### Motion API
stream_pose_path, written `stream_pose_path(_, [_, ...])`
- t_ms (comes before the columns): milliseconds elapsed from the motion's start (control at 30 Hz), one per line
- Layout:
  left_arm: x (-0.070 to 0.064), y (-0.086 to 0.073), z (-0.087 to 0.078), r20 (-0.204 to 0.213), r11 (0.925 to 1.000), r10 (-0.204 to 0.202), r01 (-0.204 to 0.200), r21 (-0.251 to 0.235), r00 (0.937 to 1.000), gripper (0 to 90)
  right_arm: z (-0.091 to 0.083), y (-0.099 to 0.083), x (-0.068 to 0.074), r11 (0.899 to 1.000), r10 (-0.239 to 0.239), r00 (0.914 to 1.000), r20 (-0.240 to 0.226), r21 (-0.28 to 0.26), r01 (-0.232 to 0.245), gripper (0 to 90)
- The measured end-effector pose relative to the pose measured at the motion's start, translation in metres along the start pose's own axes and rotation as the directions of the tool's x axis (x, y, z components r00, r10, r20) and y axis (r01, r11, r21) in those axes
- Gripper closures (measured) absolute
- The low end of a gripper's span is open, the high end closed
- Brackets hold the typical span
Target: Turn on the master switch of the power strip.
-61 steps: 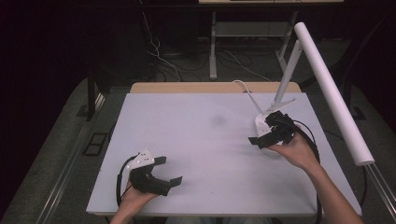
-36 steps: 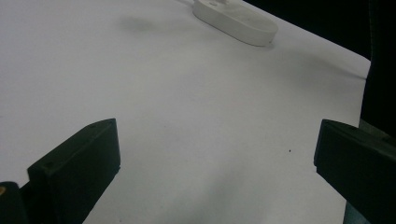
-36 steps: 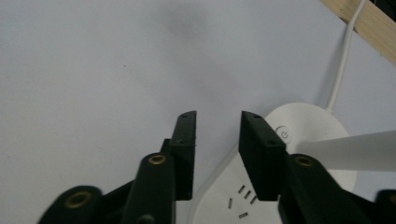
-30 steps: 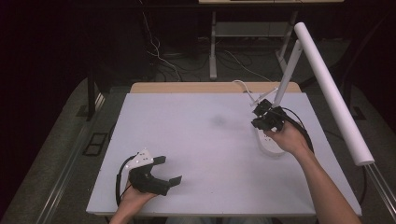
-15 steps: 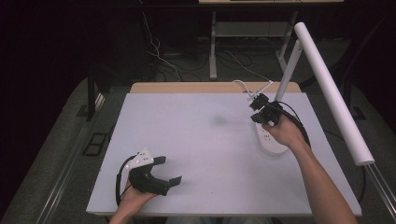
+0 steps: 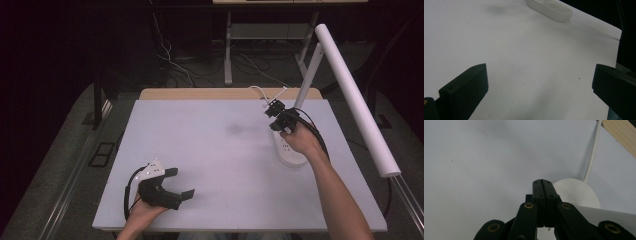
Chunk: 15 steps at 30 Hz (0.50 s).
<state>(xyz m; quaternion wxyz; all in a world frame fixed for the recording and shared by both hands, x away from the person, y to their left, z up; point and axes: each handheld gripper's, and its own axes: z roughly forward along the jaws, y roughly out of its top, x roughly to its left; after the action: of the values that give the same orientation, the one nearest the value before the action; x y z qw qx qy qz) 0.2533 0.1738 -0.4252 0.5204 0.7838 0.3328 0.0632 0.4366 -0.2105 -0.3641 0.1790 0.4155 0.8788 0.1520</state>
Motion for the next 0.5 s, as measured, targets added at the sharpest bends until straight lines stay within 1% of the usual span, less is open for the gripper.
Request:
stream_pose_path(33, [0.000, 0.000, 0.000, 0.000, 1.0000, -0.002, 0.002, 0.001, 1.0000, 0.0, 0.003, 0.001, 0.000, 1.000, 0.012, 0.9999, 0.011, 0.012, -0.012, 89.5])
stream_pose_path(100, [0.000, 0.000, 0.000, 0.001, 1.0000, 0.003, -0.003, 0.003, 1.0000, 0.0, 0.004, 0.001, 0.000, 1.000, 0.017, 0.9997, 0.015, 0.015, -0.017, 89.5])
stream_pose_path(167, [0.000, 0.000, 0.000, 0.002, 1.0000, 0.003, -0.003, 0.004, 1.0000, 0.0, 0.007, 0.002, 0.000, 0.999, 0.026, 0.9993, 0.027, 0.029, -0.026, 89.5])
stream_pose_path(200, [0.000, 0.000, 0.000, 0.002, 1.0000, 0.003, -0.003, 0.004, 1.0000, 0.0, 0.008, 0.002, 0.000, 0.999, 0.027, 0.9990, 0.036, 0.034, -0.028, 89.5])
stream_pose_path(233, [0.000, 0.000, 0.000, 0.001, 1.0000, 0.003, -0.003, 0.005, 1.0000, 0.0, 0.010, 0.002, 0.000, 0.998, 0.038, 0.9979, 0.052, 0.043, -0.041, 89.5])
stream_pose_path(333, [0.000, 0.000, 0.000, 0.001, 1.0000, 0.003, -0.003, 0.004, 1.0000, 0.0, 0.012, 0.003, -0.001, 0.997, 0.047, 0.9969, 0.063, 0.050, -0.051, 89.5])
stream_pose_path(367, [0.000, 0.000, 0.000, 0.003, 1.0000, 0.004, -0.004, 0.008, 1.0000, 0.0, 0.014, 0.003, -0.001, 0.997, 0.051, 0.9955, 0.080, 0.058, -0.056, 89.5])
stream_pose_path(400, [0.000, 0.000, 0.000, 0.003, 1.0000, 0.004, -0.004, 0.008, 1.0000, 0.0, 0.014, 0.003, -0.001, 0.997, 0.051, 0.9955, 0.080, 0.058, -0.056, 89.5])
stream_pose_path(467, [-0.001, 0.000, 0.001, 0.005, 1.0000, 0.002, -0.002, 0.009, 1.0000, 0.0, 0.018, 0.003, 0.000, 0.995, 0.053, 0.9922, 0.113, 0.077, -0.062, 89.5])
stream_pose_path(500, [-0.001, 0.000, 0.001, 0.006, 1.0000, 0.000, -0.001, 0.009, 1.0000, 0.0, 0.018, 0.003, 0.000, 0.995, 0.053, 0.9922, 0.113, 0.077, -0.062, 89.5])
